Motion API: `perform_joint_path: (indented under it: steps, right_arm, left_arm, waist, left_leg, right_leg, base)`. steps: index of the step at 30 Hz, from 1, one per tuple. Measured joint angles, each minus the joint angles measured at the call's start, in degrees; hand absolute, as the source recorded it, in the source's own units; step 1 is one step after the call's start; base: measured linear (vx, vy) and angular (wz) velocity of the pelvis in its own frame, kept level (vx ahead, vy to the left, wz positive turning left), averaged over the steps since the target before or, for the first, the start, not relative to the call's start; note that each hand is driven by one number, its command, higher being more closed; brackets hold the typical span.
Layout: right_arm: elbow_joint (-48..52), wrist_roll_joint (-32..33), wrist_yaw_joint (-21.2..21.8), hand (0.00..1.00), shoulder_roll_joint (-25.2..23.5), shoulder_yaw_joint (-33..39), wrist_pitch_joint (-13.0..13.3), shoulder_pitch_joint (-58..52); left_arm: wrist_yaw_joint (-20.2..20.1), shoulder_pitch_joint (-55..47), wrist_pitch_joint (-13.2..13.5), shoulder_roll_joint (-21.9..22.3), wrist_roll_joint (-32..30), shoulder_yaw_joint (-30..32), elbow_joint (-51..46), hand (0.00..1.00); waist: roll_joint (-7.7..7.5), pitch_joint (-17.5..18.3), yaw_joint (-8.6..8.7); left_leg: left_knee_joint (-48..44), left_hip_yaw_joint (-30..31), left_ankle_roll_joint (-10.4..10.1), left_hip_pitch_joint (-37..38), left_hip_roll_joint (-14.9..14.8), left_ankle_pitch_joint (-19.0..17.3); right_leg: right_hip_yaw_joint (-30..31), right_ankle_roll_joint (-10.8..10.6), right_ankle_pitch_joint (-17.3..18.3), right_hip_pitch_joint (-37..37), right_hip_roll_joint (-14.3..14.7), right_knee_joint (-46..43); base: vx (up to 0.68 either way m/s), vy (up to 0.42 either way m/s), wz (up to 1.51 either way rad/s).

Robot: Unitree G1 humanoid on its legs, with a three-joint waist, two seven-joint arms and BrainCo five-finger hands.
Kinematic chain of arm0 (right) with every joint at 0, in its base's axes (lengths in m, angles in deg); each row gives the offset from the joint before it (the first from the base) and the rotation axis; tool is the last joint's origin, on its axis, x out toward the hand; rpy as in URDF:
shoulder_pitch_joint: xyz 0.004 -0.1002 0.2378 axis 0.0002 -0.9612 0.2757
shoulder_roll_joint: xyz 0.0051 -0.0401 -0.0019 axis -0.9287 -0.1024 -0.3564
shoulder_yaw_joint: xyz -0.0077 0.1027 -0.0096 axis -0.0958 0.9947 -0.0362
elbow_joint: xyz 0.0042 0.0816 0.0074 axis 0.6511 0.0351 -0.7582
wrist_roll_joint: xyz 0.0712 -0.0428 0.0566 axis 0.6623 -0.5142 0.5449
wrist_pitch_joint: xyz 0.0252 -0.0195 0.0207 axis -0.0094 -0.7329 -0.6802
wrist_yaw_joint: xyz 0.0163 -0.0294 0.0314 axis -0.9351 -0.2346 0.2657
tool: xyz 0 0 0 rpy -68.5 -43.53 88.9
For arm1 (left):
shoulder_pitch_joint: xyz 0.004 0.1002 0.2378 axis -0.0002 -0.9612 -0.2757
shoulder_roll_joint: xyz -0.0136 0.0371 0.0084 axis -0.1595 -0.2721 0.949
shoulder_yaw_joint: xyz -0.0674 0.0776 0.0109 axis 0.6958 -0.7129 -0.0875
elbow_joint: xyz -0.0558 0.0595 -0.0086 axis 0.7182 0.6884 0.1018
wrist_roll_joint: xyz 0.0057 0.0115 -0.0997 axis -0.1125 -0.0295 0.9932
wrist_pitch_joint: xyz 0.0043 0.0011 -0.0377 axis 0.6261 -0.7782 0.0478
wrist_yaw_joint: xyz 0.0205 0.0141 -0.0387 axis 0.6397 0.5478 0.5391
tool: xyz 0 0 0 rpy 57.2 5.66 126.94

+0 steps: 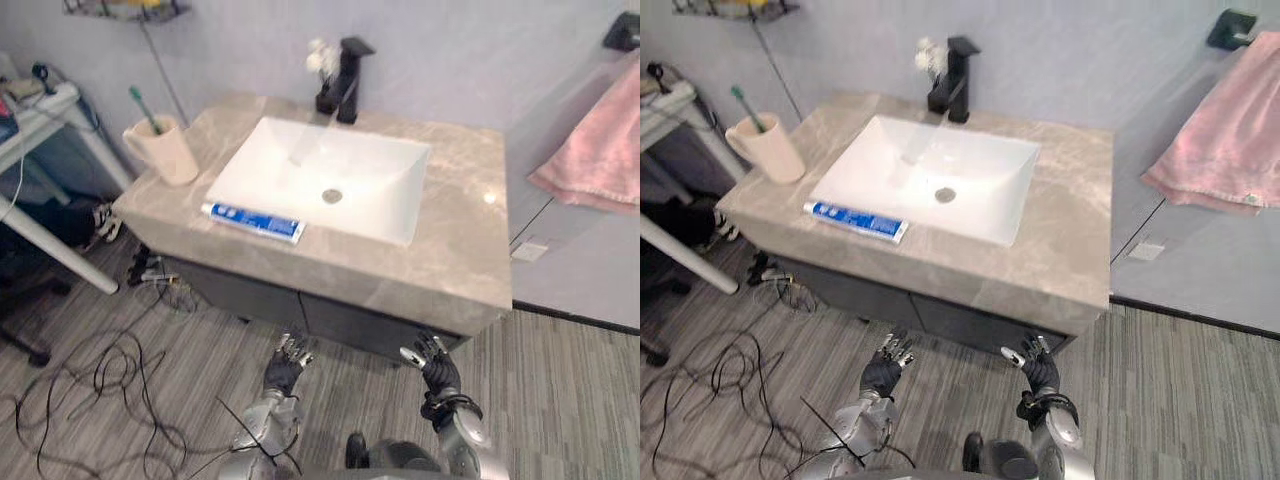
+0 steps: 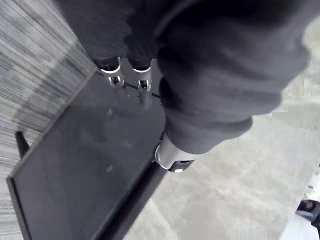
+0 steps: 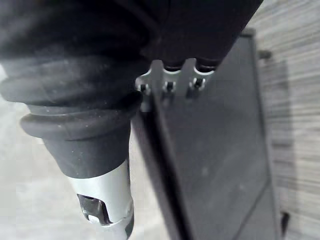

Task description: Organize washtable

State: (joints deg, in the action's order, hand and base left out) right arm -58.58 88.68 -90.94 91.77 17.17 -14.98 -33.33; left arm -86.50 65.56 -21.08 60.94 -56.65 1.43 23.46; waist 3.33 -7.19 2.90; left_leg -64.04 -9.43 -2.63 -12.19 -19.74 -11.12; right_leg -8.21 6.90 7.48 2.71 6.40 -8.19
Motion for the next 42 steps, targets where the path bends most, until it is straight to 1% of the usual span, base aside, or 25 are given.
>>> perform_joint_path:
  steps: [4,6,7,8,9,11,16,18,20,21,23,24,25,26,27,28,29,30,32,33,35,36,37,38,42]
  right_arm:
    - [0.1,-0.2,-0.8,0.00,0.0,-0.1,0.0,-1.4]
    - [1.2,-0.4,-0.8,0.00,0.9,0.0,0.6,-2.7]
    - [1.2,-0.7,-0.8,0.00,1.4,0.0,0.7,-3.0]
    - [1.3,-1.1,-0.8,0.00,2.4,0.4,0.8,-3.6]
    - [1.0,-1.2,-0.8,0.00,2.2,1.3,0.9,-3.8]
    - [0.7,-1.2,-0.6,0.00,1.3,2.2,0.9,-4.2]
    - [-0.4,-1.2,1.4,0.00,0.9,2.1,0.9,-3.7]
    - [-2.0,-1.2,2.0,0.00,0.7,2.4,0.9,-3.3]
    - [-2.4,-1.2,1.9,0.00,0.7,4.9,0.9,-3.7]
    - [-2.6,-1.2,1.9,0.00,0.6,5.2,0.9,-3.7]
    - [-3.1,-1.2,1.9,0.00,-1.2,4.9,0.9,-3.7]
    - [-3.4,-1.2,1.9,0.00,-1.8,4.5,0.8,-3.8]
    - [-3.8,-1.2,1.8,0.00,-2.8,3.8,0.4,-3.7]
    - [-3.8,-1.0,1.8,0.00,-3.5,1.8,0.4,-3.2]
    - [-3.8,-0.9,1.8,0.00,-3.6,0.8,0.4,-2.9]
    - [-3.7,-0.3,1.9,0.00,-3.6,-0.5,0.4,-1.9]
    - [-3.9,0.1,1.9,0.00,-3.8,-0.9,0.4,-1.3]
    - [-4.0,0.2,1.9,0.00,-2.9,-1.7,0.4,0.6]
    - [-4.0,0.7,2.2,0.00,-2.0,-3.5,0.4,1.2]
    - [-4.0,1.2,2.8,0.00,-1.6,-5.3,0.5,1.3]
    - [-4.0,1.1,3.2,0.00,-1.3,-7.9,0.4,2.1]
    - [-3.8,1.1,3.2,0.00,-1.3,-8.8,0.4,2.3]
    - [-3.8,1.1,3.2,0.00,-0.8,-9.5,0.4,3.8]
    - [-3.7,1.1,3.2,0.00,0.0,-9.8,0.6,5.8]
    - [-3.4,1.1,3.1,0.00,1.6,-10.2,0.7,7.9]
  left_arm:
    - [0.2,-0.9,0.0,-0.1,0.3,4.5,-0.5,0.00]
    - [0.8,-2.8,-0.1,0.0,0.3,5.4,-2.4,0.00]
    - [0.9,-3.4,-0.1,0.0,0.3,5.5,-2.5,0.00]
    - [1.3,-4.6,-0.1,0.2,0.3,5.5,-3.0,0.00]
    - [1.4,-5.1,0.0,0.3,0.3,5.6,-3.7,0.00]
    - [1.5,-5.2,0.5,-0.5,0.4,5.7,-4.0,0.00]
    - [1.6,-4.6,1.5,-1.3,0.4,2.9,-6.0,0.00]
    - [1.5,-4.1,1.9,-1.6,0.5,0.9,-6.4,0.00]
    - [1.1,-4.0,2.0,-1.2,0.6,-2.0,-6.5,0.00]
    - [1.0,-3.7,2.1,-1.2,0.6,-2.4,-6.5,0.00]
    - [1.0,-3.1,2.4,-2.3,0.6,-3.3,-8.5,0.00]
    - [1.0,-2.8,2.6,-2.5,0.7,-3.1,-8.9,0.00]
    - [1.2,-2.4,3.1,-2.9,0.9,-2.7,-9.3,0.00]
    - [1.7,-2.2,3.9,-3.3,1.0,-2.5,-9.9,0.00]
    - [1.9,-2.2,3.9,-3.3,1.0,-2.5,-10.3,0.00]
    - [2.5,-1.6,3.9,-3.2,1.0,-2.5,-10.6,0.00]
    - [2.7,-0.8,3.9,-2.9,1.0,-2.4,-10.7,0.00]
    - [2.6,-0.5,3.9,-1.3,1.0,-2.4,-11.1,0.00]
    - [2.5,0.3,3.9,-0.9,0.9,-2.6,-11.4,0.00]
    - [2.5,0.6,3.9,-0.9,0.9,-2.6,-11.4,0.00]
    - [2.6,0.5,3.9,-1.3,0.9,-2.5,-11.5,0.00]
    - [2.6,0.5,3.8,-1.5,1.0,-2.6,-11.6,0.00]
    - [2.6,1.1,3.8,-1.1,1.0,-2.5,-12.1,0.00]
    - [2.6,1.3,3.9,-0.8,1.0,-2.6,-13.2,0.00]
    - [2.4,1.1,3.8,-0.7,1.7,-3.2,-13.3,0.00]
  waist:
    - [-1.19,-0.7,-0.65]
    - [-1.50,-0.7,-0.56]
    - [-1.24,-0.7,-0.61]
    - [0.71,0.3,-0.57]
    - [0.04,0.8,-0.30]
    - [-2.82,1.4,-0.36]
    - [-3.36,2.0,0.01]
    - [-3.01,1.8,0.05]
    - [-1.37,2.6,1.17]
    - [-1.42,2.4,1.38]
    - [-3.95,2.3,1.84]
    - [-4.65,1.9,2.19]
    - [-5.64,1.5,2.08]
    - [-6.18,1.3,1.15]
    - [-6.10,1.3,0.91]
    - [-6.82,0.9,1.17]
    - [-6.12,0.1,0.80]
    - [-4.17,-0.7,-0.10]
    - [-3.91,-1.2,-0.28]
    - [-4.14,-1.0,-0.53]
    - [-4.94,-0.7,-0.71]
    - [-5.72,-0.3,-0.38]
    - [-5.72,0.3,-0.63]
    - [-5.48,0.2,-1.13]
    - [-5.04,0.1,-2.09]
  left_leg:
    - [19.6,0.8,1.3,-1.1,3.2,-0.8]
    - [32.7,7.2,0.6,-1.1,6.8,0.5]
    - [35.5,9.2,0.3,-1.2,7.0,2.0]
    - [40.1,13.5,0.3,-1.2,7.0,8.7]
    - [40.2,18.0,-3.7,-0.2,8.9,7.1]
    - [41.2,19.9,-4.2,-0.2,13.0,7.4]
    - [47.1,22.1,-4.3,1.4,15.9,7.4]
    - [45.7,22.0,-4.5,1.5,15.5,3.7]
    - [41.2,18.9,-5.8,2.0,14.2,-1.8]
    - [41.3,18.0,-4.8,2.0,14.8,-2.5]
    - [42.0,14.8,-3.6,1.7,18.6,-2.5]
    - [42.1,13.9,-3.4,1.6,18.9,-2.4]
    - [42.0,12.4,-3.4,1.6,18.9,-2.4]
    - [40.8,9.9,-3.3,0.7,18.0,-2.2]
    - [40.0,9.1,-3.0,0.0,17.5,-2.3]
    - [38.6,8.0,-1.8,-0.8,17.5,-2.5]
    - [39.3,7.3,0.1,-0.8,17.3,-2.1]
    - [42.4,4.4,2.4,-0.3,14.9,-0.3]
    - [46.6,3.0,3.0,2.0,14.5,2.3]
    - [48.4,3.3,2.6,3.2,15.2,3.0]
    - [49.3,4.2,2.1,2.7,16.5,4.2]
    - [50.4,5.0,1.9,2.5,17.3,5.3]
    - [52.5,7.2,0.9,1.3,17.5,8.1]
    - [54.2,8.0,0.3,0.1,16.8,10.5]
    - [56.0,11.8,-1.2,-0.5,16.7,13.4]
  right_leg:
    - [3.8,-0.3,0.2,2.6,-3.4,0.7]
    - [4.8,-3.5,2.1,3.2,-6.5,0.6]
    - [5.5,-4.3,2.6,3.2,-6.8,0.4]
    - [6.3,-6.3,3.8,3.0,-6.5,-0.4]
    - [7.1,-7.8,5.0,2.4,-7.8,-1.3]
    - [7.7,-9.1,5.5,1.4,-12.1,-1.9]
    - [8.4,-11.5,3.9,-0.6,-15.4,-1.8]
    - [8.6,-12.5,3.4,-1.8,-16.1,-2.5]
    - [8.9,-12.7,3.2,-3.1,-17.4,-4.9]
    - [9.3,-12.9,3.2,-3.7,-18.1,-5.6]
    - [12.0,-14.3,1.8,-5.0,-21.7,-4.6]
    - [12.7,-13.5,1.4,-5.2,-22.1,-3.6]
    - [13.9,-12.3,0.7,-5.9,-22.3,-2.4]
    - [16.0,-9.4,-1.2,-7.5,-21.5,-0.8]
    - [16.3,-8.2,-2.0,-7.8,-21.1,-0.5]
    - [15.1,-7.6,-5.3,-9.0,-20.9,-1.0]
    - [13.0,-8.3,-9.3,-11.1,-20.7,-2.0]
    - [10.2,-6.9,-11.2,-11.9,-19.1,-3.0]
    - [9.6,-10.3,-3.2,-13.5,-16.3,-17.8]
    - [8.6,-11.0,1.2,-11.4,-14.4,-21.2]
    - [7.8,-11.5,3.7,-8.0,-14.1,-15.6]
    - [8.3,-11.6,4.6,-6.0,-14.6,-11.3]
    - [6.9,-10.1,4.1,-5.1,-14.1,-5.7]
    - [6.1,-10.2,3.1,-6.5,-13.3,-5.3]
    - [1.9,-10.1,3.2,-6.1,-12.1,-6.0]
  base:
    - [0.24,0.140,-0.77]
    - [0.19,0.220,-0.67]
    - [0.17,0.298,-0.56]
    - [0.16,0.367,-0.45]
    - [0.13,0.368,-0.31]
    - [0.07,0.363,-0.07]
    - [-0.04,0.255,-0.03]
    - [-0.09,0.179,-0.15]
    - [-0.10,0.333,-0.26]
    - [-0.11,0.331,-0.56]
    - [-0.16,0.300,-0.57]
    - [-0.16,0.197,-0.36]
    - [-0.21,0.245,-0.69]
    - [-0.21,0.232,-0.86]
    - [-0.21,0.258,-0.85]
    - [-0.15,0.173,-0.69]
    - [-0.21,0.174,-0.84]
    - [-0.20,0.098,-0.81]
    - [-0.11,0.020,-0.37]
    - [-0.02,-0.011,-0.07]
    - [-0.06,-0.032,0.08]
    - [-0.07,-0.106,0.57]
    - [-0.03,-0.145,0.69]
    - [-0.03,-0.132,0.52]
    - [-0.03,-0.107,0.51]
